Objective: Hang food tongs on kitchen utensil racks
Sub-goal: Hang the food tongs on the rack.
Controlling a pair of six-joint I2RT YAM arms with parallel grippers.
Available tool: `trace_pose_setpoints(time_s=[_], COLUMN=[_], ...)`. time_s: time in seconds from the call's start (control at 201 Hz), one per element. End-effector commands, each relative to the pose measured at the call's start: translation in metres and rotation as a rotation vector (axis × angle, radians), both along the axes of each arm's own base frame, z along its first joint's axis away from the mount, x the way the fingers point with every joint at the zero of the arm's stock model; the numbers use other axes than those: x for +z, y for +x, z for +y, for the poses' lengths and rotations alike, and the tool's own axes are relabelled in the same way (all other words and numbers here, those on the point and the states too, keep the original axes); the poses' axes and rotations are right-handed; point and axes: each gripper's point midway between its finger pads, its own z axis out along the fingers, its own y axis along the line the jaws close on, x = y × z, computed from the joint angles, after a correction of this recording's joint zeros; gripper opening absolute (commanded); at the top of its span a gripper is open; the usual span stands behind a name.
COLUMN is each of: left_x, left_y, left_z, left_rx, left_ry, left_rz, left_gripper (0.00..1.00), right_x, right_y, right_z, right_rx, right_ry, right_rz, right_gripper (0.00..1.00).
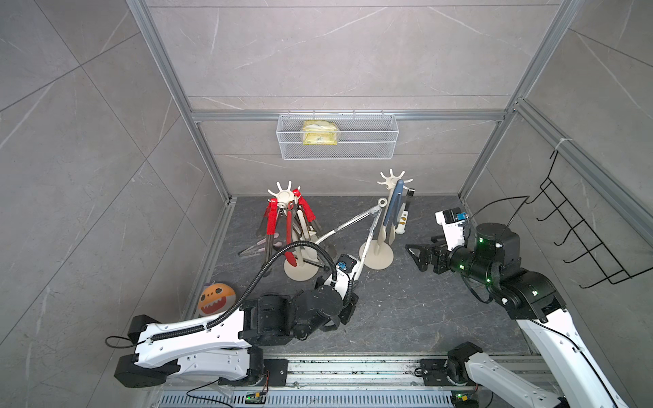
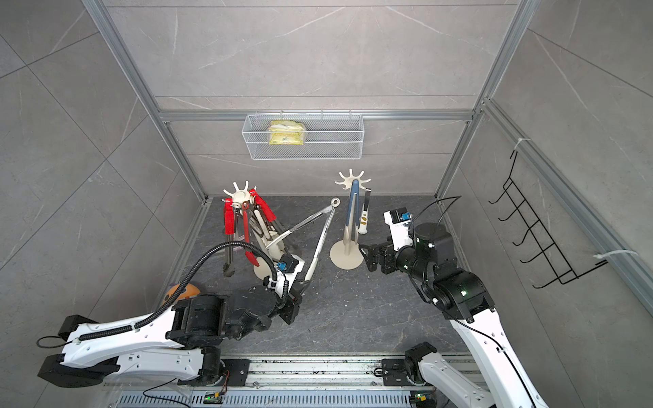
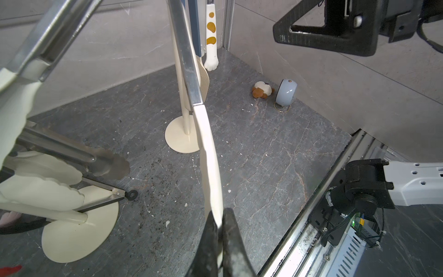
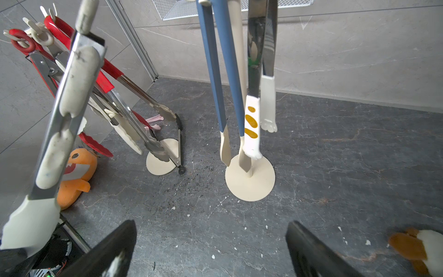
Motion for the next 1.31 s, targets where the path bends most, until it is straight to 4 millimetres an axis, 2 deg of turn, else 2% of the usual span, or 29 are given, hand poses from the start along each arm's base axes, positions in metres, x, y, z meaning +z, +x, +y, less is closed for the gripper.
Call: trace_pose_setpoints(time_s=[0.0,0.119,0.433,0.553,0.866,1.056,1.304], left_x=[0.039,0.041,0.039,0.037,0.033,0.034,0.026], left_y=[0.01,0.018,0.036,0.043,0.044,0.044,0.049], left_z=[-0.001,0.003,-0.014,-0.014,-0.026,-0.026,-0.027], left_rx=[0.041,0.069,0.045,0.052,0.006,0.003,0.017], left_ry=[-0.075,-0.072,-0.047,-0.048,-0.042,-0.047,-0.013], left_rz=[-0.077,-0.062,-0.025,-0.01,0.013,0.008,0.025], left_gripper=[0.0,0.0,0.0,0.0,0.0,0.0,0.0], right_x=[0.015,0.014,0.016,0.016,0.014,0.012,0.008], right_y=[0.001,0.002,0.001,-0.002,-0.002,-0.001,0.0], right_z=[-0.001,0.001,0.001,-0.001,-0.003,-0.003,-0.003], right_rx=[-0.001,0.004,0.007,0.004,0.001,0.001,0.0], right_ry=[-0.003,-0.001,0.0,-0.005,-0.019,-0.023,-0.034], right_rz=[-0.049,-0.046,-0.049,-0.053,-0.049,-0.045,-0.04], right_gripper=[1.0,1.0,1.0,1.0,1.0,1.0,1.0])
